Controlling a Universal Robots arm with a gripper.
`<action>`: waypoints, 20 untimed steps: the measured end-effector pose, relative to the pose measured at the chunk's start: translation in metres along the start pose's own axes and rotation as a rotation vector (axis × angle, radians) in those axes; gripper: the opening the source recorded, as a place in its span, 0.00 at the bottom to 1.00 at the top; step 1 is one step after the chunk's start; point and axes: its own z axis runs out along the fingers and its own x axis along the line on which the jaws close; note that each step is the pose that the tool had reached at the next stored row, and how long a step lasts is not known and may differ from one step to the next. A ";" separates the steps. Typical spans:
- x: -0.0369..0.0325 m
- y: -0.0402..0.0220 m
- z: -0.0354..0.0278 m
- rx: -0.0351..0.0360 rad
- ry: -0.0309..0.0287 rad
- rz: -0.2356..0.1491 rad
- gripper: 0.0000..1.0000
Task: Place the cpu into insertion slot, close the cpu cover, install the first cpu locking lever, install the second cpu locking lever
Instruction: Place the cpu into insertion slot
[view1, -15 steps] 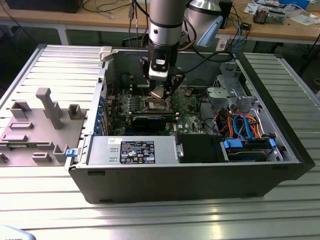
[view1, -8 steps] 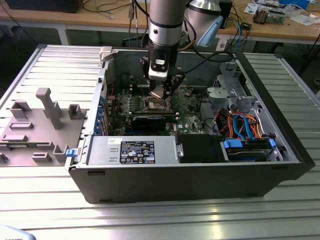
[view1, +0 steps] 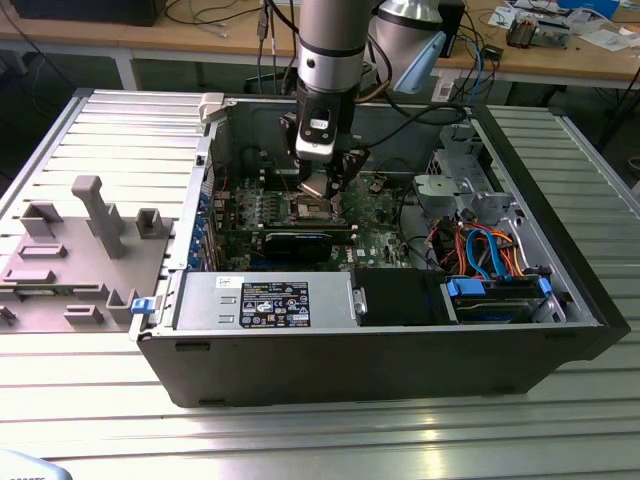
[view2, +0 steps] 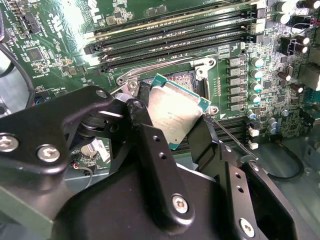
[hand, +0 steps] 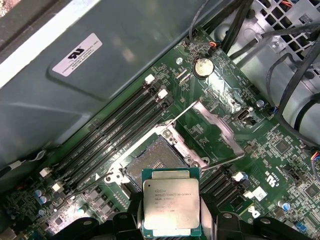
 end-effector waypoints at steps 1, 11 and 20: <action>0.0000 0.0000 0.0001 0.0000 0.0000 0.002 0.55; 0.0000 0.0000 0.0005 0.0001 -0.0004 0.012 0.55; 0.0000 0.0000 0.0009 0.0000 -0.0004 0.021 0.55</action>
